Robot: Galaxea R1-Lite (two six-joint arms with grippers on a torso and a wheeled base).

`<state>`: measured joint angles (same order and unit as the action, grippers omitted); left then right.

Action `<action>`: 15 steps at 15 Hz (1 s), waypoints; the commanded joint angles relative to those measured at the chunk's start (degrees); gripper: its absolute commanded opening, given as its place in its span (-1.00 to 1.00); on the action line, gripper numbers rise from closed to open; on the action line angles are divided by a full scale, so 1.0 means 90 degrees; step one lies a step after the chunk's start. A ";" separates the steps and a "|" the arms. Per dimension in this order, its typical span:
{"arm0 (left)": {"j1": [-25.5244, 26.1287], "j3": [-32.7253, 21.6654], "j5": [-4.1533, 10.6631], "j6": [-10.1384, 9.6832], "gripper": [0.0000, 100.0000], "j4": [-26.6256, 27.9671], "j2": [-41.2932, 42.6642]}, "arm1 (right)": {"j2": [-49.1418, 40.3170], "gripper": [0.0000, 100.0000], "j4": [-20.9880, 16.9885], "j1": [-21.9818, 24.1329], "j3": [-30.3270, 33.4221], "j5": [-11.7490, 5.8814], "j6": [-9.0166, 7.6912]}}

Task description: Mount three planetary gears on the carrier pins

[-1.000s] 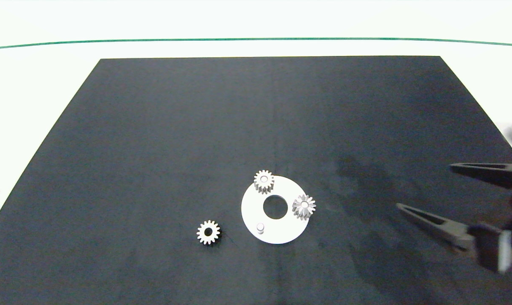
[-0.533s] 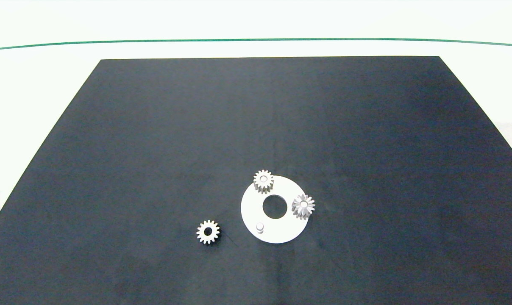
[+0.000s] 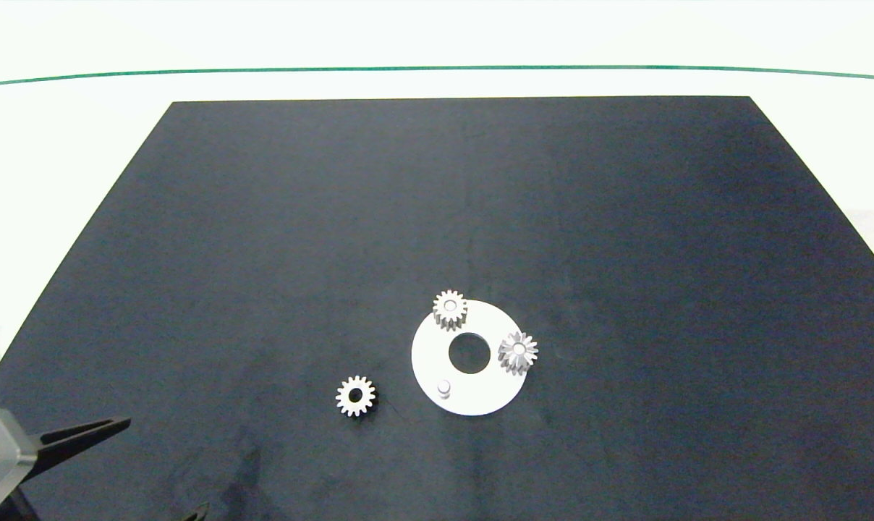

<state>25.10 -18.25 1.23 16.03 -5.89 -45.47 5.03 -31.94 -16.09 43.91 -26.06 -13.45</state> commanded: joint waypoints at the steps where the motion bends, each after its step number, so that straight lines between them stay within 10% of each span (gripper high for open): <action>1: 0.0307 0.0133 0.0029 0.0035 1.00 -0.0938 -0.1110 | -0.0032 1.00 -0.0025 0.0050 0.0004 -0.0014 -0.0010; 11: 0.1596 0.0133 0.0820 0.0016 1.00 -0.3203 -0.3375 | -0.0208 1.00 -0.0016 -0.0058 -0.0846 -0.0004 0.0088; 15: 0.2260 0.0182 0.1504 -0.0033 1.00 -0.4463 -0.4518 | -0.0208 1.00 -0.0006 -0.0058 -0.0826 -0.0004 0.0088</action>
<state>43.35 -16.77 13.31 15.74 -43.54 -80.70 2.83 -31.83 -16.59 36.41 -25.95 -12.56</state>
